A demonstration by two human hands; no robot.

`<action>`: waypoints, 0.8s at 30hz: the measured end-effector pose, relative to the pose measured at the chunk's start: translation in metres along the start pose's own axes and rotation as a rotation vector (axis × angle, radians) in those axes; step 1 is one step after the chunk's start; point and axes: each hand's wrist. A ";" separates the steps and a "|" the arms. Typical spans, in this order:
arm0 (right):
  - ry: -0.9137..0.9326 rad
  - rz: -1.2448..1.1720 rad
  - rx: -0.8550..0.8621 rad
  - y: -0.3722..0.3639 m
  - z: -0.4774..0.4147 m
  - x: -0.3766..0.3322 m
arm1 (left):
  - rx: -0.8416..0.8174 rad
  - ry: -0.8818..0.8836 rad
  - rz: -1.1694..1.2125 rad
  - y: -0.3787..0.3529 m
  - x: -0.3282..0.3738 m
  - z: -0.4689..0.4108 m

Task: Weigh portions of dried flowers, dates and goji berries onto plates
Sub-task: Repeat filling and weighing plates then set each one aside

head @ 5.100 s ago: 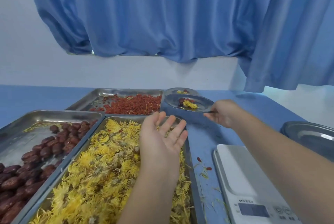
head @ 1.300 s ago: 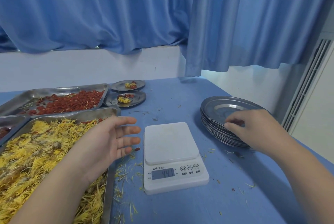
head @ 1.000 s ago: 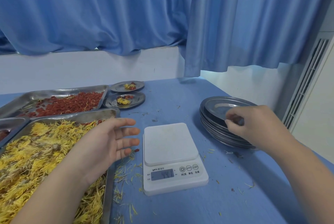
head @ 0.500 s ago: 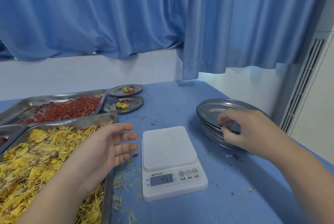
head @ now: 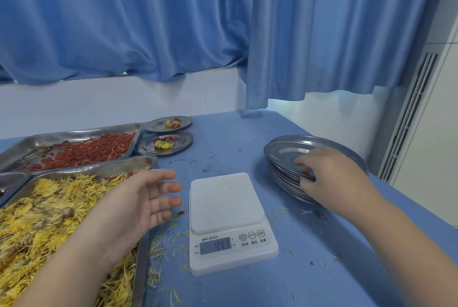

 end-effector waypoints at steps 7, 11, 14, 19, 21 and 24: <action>-0.102 -0.071 0.056 -0.003 -0.003 0.005 | -0.001 0.003 -0.002 0.000 0.000 0.000; -0.083 -0.144 -0.043 0.006 -0.003 0.006 | -0.005 0.003 -0.001 0.001 0.001 0.000; -0.025 -0.081 -0.143 0.014 0.002 0.007 | -0.008 0.004 -0.004 0.001 0.000 0.000; -0.005 -0.039 -0.187 0.020 0.005 0.005 | -0.014 0.008 -0.007 0.001 0.000 0.000; -0.005 -0.025 -0.215 0.022 0.006 0.005 | -0.015 0.008 -0.007 0.001 0.001 0.000; -0.006 -0.014 -0.221 0.023 0.007 0.006 | -0.012 0.007 -0.002 -0.001 0.001 0.001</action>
Point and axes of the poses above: each hand's wrist, its own z-axis away from the middle knuckle, its own y-axis out of the back of the hand, x = y × z, and after that the axes turned 13 degrees about -y, right-handed
